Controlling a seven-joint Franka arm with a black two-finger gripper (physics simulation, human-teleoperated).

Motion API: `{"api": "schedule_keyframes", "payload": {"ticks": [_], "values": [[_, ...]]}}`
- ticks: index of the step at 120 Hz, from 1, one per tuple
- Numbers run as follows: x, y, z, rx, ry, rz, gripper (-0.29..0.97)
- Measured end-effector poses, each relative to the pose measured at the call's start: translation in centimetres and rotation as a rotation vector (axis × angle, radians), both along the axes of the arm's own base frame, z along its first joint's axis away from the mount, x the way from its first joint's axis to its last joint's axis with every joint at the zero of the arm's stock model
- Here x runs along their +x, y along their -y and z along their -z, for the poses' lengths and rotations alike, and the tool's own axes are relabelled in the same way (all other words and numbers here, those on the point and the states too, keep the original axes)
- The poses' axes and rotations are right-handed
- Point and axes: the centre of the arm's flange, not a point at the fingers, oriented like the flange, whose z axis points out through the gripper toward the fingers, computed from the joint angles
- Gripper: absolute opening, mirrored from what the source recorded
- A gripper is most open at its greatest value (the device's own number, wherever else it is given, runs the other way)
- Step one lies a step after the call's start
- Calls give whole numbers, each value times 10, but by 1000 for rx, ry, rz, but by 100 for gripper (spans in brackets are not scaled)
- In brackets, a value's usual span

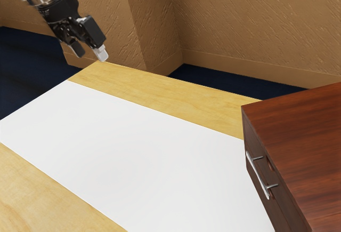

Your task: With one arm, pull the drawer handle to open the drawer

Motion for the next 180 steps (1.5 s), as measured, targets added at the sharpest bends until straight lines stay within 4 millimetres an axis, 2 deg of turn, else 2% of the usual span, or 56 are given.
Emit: {"api": "schedule_keyframes", "payload": {"ticks": [17, 26, 34, 45, 54, 60, 70, 79, 84, 91, 103, 126, 136, 156, 180], "values": [[-9, 32, -8, -6, -24, 20, 66], [-9, 49, -3, -20, -55, 3, 66], [-1, 61, 11, -30, -99, -22, 66], [7, 80, 42, -57, -186, -61, 66], [10, 96, 58, -88, -234, -101, 66], [6, 107, 68, -118, -270, -125, 65], [-12, 119, 91, -162, -316, -174, 64], [-16, 105, 99, -190, -313, -272, 64], [-15, 104, 104, -204, -310, -311, 64], [-12, 111, 109, -227, -304, -350, 64], [-5, 138, 122, -251, -285, -386, 63], [4, 191, 127, -263, -218, -464, 63], [5, 203, 130, -270, -200, -517, 62], [8, 231, 151, -274, -176, -606, 62], [10, 250, 154, -301, -143, -697, 62]]}}
